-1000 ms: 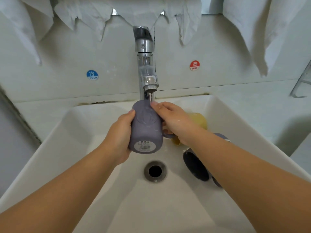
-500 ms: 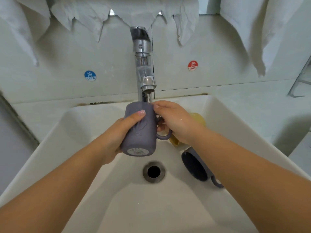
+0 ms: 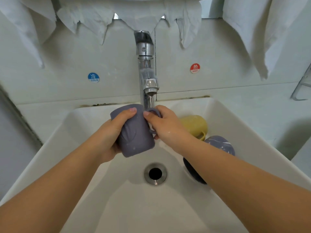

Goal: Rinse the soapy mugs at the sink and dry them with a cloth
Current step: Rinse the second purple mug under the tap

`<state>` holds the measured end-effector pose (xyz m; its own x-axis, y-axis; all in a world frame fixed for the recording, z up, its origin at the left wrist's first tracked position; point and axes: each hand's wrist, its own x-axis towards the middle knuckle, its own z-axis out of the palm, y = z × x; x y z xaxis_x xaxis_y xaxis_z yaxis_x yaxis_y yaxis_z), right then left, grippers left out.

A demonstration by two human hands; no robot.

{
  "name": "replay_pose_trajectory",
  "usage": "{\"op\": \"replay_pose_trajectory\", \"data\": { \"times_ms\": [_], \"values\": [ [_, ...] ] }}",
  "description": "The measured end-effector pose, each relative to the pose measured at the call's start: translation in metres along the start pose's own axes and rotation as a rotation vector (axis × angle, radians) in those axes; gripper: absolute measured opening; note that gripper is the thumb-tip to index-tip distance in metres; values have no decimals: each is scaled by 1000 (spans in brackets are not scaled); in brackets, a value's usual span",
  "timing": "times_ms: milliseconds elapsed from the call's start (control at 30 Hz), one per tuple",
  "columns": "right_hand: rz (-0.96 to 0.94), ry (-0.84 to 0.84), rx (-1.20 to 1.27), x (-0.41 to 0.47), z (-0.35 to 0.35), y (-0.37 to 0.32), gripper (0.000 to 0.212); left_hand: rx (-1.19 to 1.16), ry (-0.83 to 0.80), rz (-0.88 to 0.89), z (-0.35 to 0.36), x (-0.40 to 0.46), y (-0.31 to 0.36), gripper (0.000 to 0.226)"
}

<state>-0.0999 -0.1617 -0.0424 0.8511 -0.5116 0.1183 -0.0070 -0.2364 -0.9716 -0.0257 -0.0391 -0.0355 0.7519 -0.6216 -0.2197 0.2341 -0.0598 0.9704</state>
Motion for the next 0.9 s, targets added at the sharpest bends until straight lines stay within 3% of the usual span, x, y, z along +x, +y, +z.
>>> {"op": "replay_pose_trajectory", "data": {
  "times_ms": [200, 367, 467, 767, 900],
  "values": [
    [-208, 222, -350, 1, -4, 3, 36, 9, -17, 1, 7, 1, -5, 33],
    [-114, 13, -138, 2, -4, 0, 17, -23, 51, 31, 6, 4, -5, 32],
    [-163, 68, -167, 3, -7, 2, 11, -6, 65, 74, 8, 6, -5, 31],
    [-108, 225, -285, 6, -6, 4, 46, 3, 70, 104, 13, 5, -8, 35],
    [-100, 113, -235, 2, -1, 4, 19, -77, 96, 70, 8, 5, -4, 38]
  ]
}}
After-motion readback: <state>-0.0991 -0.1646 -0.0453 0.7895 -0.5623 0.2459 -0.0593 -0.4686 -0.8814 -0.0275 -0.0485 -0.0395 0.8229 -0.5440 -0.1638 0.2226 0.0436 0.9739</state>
